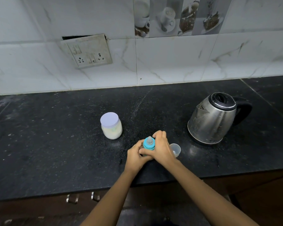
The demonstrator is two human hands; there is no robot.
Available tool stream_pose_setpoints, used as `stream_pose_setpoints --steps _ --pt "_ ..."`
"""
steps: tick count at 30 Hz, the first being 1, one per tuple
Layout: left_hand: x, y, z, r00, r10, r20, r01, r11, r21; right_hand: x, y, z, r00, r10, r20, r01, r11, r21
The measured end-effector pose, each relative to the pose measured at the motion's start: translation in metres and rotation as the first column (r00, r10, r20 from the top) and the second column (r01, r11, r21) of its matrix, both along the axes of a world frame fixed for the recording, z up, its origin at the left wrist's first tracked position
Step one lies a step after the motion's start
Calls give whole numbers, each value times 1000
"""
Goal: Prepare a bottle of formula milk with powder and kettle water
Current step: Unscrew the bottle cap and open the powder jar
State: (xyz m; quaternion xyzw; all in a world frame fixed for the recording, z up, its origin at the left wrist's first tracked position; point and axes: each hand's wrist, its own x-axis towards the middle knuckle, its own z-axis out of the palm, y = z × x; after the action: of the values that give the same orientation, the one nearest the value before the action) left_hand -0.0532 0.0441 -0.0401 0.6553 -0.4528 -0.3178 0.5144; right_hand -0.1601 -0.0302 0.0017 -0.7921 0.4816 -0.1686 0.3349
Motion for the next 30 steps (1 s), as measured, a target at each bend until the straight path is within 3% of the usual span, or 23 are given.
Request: stream_pose_setpoints --steps 5,11,14,16,18,20,25,30 --pt "3 1 0 1000 -30 0 30 1000 -2 -6 -5 -14 981 10 193 -1 999 -44" --pt "5 -1 -3 997 -54 -49 56 998 22 -18 -21 -9 921 220 321 -234 972 5" --pt "4 -1 -2 996 -64 -62 66 997 26 -27 -40 2 875 377 304 -430 894 127" --pt "4 0 -3 996 -66 -62 68 997 33 -33 -51 9 850 392 351 -495 823 280" --pt "3 0 -4 997 -51 -54 53 998 42 -37 -54 10 863 289 415 -443 828 344" --pt "2 0 -5 998 -44 -44 46 998 43 -41 -51 7 875 227 427 -377 874 307" --pt "3 0 -10 998 -40 -45 41 999 30 -37 -26 0 845 390 365 -477 858 189" --pt "2 0 -10 997 -48 -56 50 998 37 -29 -31 2 850 312 425 -443 860 255"
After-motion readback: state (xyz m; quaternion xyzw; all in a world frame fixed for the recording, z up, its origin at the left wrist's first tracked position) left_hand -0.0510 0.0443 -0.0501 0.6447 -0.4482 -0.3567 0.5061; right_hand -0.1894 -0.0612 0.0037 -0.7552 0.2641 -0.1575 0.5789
